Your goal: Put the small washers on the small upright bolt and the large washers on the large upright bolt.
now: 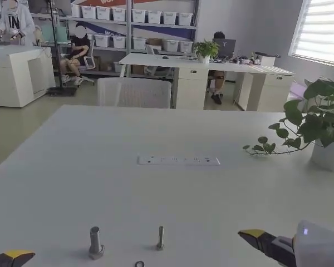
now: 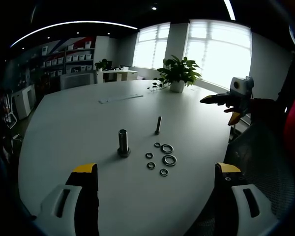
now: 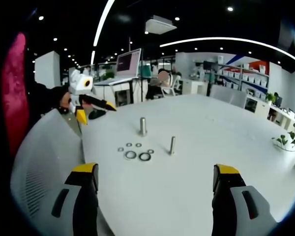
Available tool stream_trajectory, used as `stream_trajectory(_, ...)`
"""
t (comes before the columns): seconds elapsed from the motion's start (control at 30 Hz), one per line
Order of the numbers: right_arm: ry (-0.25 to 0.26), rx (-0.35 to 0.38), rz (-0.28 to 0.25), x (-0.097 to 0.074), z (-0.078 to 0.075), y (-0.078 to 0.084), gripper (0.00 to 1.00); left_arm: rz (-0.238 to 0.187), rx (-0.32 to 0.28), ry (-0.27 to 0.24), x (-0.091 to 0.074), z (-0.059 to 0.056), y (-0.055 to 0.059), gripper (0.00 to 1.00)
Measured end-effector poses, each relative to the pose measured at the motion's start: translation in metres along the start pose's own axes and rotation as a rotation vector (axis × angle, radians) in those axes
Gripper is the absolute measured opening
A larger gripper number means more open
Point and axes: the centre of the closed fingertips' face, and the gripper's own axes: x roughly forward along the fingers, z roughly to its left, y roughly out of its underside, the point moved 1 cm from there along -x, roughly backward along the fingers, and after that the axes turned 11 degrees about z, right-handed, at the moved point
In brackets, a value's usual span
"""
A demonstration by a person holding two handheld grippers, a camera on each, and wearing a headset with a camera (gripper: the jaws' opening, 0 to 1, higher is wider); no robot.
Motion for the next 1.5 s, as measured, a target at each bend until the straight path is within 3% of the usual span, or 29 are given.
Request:
stream_trajectory(1.0,-0.013,-0.015,0.014,0.003,0.002,-0.001,0.97,0.0,0.0,0.004,0.0,-0.002,0.0,0.99)
stream_trajectory(1.5,-0.075,-0.09,0.067,0.024,0.011,-0.014,0.92,-0.015,-0.002,0.002,-0.003,-0.003,0.0,0.98)
